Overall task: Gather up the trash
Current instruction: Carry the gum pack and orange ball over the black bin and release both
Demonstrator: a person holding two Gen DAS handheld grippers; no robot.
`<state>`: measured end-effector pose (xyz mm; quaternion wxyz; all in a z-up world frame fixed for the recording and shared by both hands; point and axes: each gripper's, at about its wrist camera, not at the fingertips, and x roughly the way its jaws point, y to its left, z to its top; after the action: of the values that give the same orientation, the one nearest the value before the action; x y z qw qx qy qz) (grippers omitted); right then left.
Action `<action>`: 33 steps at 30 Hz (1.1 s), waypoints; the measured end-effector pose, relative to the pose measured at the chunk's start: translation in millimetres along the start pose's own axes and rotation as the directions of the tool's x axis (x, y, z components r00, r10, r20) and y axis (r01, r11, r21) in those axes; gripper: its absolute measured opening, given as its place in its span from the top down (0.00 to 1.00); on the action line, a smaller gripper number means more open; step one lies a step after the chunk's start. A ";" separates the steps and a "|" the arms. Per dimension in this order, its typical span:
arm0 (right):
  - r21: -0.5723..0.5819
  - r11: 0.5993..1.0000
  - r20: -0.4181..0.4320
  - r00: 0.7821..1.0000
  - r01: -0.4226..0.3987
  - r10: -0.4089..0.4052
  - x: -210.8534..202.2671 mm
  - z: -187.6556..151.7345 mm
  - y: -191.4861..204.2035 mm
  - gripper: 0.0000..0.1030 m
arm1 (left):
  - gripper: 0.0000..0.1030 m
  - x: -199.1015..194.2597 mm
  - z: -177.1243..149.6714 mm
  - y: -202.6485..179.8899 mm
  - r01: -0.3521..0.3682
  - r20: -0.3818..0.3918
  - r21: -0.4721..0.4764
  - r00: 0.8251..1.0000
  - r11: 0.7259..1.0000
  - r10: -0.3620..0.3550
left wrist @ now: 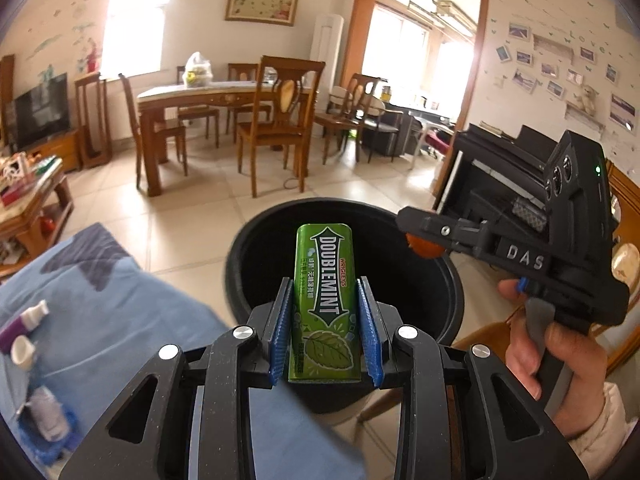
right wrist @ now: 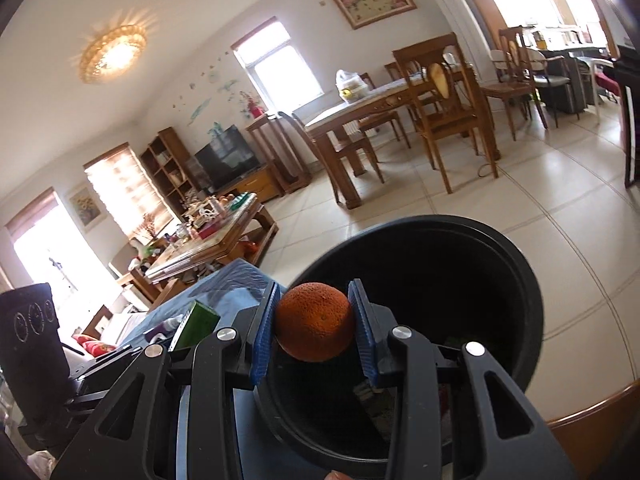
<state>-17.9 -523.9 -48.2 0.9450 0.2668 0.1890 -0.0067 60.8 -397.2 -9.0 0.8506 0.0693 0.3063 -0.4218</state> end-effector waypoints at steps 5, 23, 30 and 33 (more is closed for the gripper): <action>0.029 0.999 -0.014 1.000 0.018 -0.018 1.7 -5.4 -14.9 0.65 | 0.70 25.9 2.6 -9.4 0.019 -0.031 0.012 0.999 1.000 -0.018; 0.078 0.996 -0.026 0.998 0.051 -0.049 2.0 -8.2 -35.6 0.63 | 0.69 57.8 4.7 -13.1 0.028 -0.089 0.025 0.996 0.999 -0.026; 0.080 0.995 -0.023 0.998 0.057 -0.055 -0.9 -4.8 -33.3 0.38 | 0.25 37.7 7.4 -16.6 -0.025 -0.020 0.041 0.999 0.999 0.026; 0.072 0.996 -0.024 0.998 0.058 -0.057 -0.5 -5.0 -28.1 0.38 | 0.19 24.3 8.2 -15.0 -0.037 0.000 0.046 0.999 0.998 0.037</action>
<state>-23.3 -545.5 -66.1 0.9320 0.2954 0.2067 -0.0377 64.3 -426.2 -14.4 0.8564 0.0946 0.2955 -0.4127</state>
